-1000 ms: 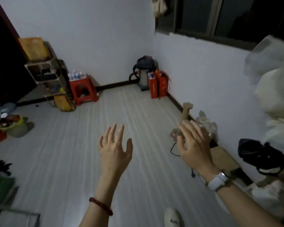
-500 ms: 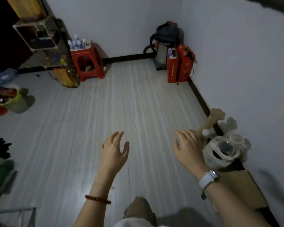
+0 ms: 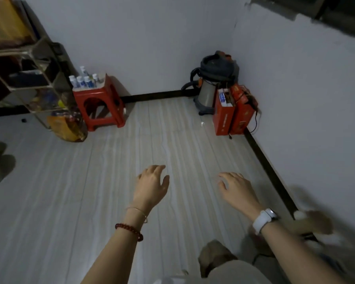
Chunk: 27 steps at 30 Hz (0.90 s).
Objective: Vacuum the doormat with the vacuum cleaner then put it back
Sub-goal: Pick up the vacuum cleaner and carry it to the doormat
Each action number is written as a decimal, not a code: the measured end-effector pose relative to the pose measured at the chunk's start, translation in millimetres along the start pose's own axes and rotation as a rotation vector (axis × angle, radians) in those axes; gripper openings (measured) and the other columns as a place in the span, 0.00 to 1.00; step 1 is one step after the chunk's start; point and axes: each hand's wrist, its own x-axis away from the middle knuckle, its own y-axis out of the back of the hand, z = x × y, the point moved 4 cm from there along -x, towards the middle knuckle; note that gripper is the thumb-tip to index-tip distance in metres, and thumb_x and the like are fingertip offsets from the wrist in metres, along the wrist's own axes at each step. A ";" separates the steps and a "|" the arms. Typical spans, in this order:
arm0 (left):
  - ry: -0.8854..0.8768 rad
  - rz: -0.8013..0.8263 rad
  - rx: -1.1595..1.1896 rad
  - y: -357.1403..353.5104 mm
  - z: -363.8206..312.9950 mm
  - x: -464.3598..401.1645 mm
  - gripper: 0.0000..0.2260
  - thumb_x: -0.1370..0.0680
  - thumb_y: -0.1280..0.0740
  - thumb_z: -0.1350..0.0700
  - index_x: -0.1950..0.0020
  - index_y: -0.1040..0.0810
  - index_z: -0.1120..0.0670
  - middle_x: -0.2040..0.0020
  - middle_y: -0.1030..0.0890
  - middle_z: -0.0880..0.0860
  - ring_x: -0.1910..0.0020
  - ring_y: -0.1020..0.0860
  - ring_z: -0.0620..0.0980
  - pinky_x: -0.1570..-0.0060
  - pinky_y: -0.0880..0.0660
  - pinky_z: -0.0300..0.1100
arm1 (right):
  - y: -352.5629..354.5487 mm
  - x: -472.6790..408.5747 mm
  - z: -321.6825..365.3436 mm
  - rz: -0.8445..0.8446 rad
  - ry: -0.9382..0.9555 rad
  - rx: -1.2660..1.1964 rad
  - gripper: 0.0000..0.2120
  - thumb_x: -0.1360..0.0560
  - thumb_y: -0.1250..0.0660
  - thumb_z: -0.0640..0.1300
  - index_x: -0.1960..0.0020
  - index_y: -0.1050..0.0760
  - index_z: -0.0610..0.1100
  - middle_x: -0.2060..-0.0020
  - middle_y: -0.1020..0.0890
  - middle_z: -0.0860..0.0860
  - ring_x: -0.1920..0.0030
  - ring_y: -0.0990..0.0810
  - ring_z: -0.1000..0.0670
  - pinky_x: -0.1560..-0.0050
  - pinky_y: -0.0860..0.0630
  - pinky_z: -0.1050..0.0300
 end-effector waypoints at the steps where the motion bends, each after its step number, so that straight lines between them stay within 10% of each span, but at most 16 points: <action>1: -0.010 0.022 0.012 -1.4 0.8 -31.2 0.19 0.20 0.43 0.50 0.30 0.33 0.54 0.32 0.29 0.52 0.35 0.29 0.52 0.35 0.34 0.48 | 2.9 -25.1 -2.1 -0.007 -0.023 -0.019 0.17 0.21 0.44 0.44 0.33 0.30 0.43 0.36 0.24 0.47 0.36 0.28 0.45 0.37 0.32 0.54; 24: 0.102 -0.017 -0.026 73.6 146.2 -702.9 0.21 0.21 0.42 0.48 0.28 0.36 0.51 0.28 0.35 0.52 0.28 0.39 0.52 0.31 0.41 0.49 | 32.9 -742.6 85.1 -0.058 0.078 0.026 0.06 0.25 0.41 0.41 0.61 0.31 0.43 0.64 0.25 0.49 0.56 0.22 0.42 0.60 0.33 0.55; 27: 0.064 0.038 0.005 72.6 168.4 -789.7 0.21 0.21 0.42 0.48 0.28 0.36 0.51 0.29 0.34 0.52 0.30 0.37 0.52 0.31 0.40 0.50 | 25.7 -819.7 95.8 -0.092 0.010 0.006 0.13 0.25 0.43 0.44 0.49 0.23 0.38 0.52 0.19 0.42 0.49 0.22 0.39 0.52 0.25 0.49</action>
